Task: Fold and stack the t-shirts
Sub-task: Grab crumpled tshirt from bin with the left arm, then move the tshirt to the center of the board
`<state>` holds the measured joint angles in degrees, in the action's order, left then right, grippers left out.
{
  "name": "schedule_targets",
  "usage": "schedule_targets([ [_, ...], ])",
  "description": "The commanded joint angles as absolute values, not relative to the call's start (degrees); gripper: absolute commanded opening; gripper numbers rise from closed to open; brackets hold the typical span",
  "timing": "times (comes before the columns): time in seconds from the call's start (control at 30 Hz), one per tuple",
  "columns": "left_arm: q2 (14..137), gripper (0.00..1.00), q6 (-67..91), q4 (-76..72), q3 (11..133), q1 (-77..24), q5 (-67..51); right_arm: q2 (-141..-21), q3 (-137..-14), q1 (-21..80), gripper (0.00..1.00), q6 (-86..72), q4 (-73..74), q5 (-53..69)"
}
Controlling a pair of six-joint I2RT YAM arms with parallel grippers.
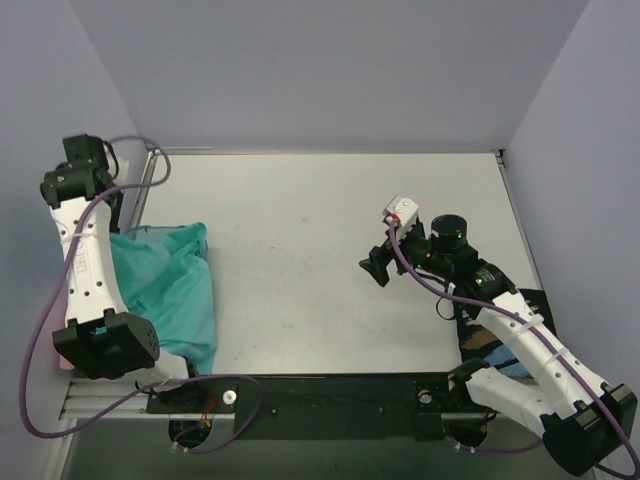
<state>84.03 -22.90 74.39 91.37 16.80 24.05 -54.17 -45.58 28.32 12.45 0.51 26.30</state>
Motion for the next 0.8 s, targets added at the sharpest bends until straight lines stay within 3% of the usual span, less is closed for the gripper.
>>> schedule_targets([
  [0.0, 88.47, 0.0, -20.13, 87.85, 125.65, 14.33, 9.26, -55.8, -52.62, 28.83, 1.0, 10.55, 2.89, 27.15],
  [0.07, 92.96, 0.0, -17.68, 90.17, 141.06, 9.51, 5.45, -57.38, -56.75, 28.83, 1.0, 8.8, 5.18, 27.77],
  [0.13, 93.34, 0.0, -17.66, 88.6, 145.96, -4.31, 4.75, -59.23, -61.67, 28.65, 1.0, 6.07, 7.38, 27.86],
  [0.47, 98.35, 0.0, -20.65, 78.85, 150.38, -41.0, 1.94, -65.13, -77.69, 20.42, 1.0, -10.36, 13.27, 30.92],
  [0.67, 102.21, 0.0, -14.53, 69.27, 146.96, -46.85, -9.11, -62.41, -77.52, 12.83, 1.0, -13.54, 15.64, 33.4],
  [0.77, 103.88, 0.0, -13.63, 65.41, 138.21, -46.76, -15.27, -61.18, -76.9, 12.13, 1.0, -13.45, 18.54, 30.68],
])
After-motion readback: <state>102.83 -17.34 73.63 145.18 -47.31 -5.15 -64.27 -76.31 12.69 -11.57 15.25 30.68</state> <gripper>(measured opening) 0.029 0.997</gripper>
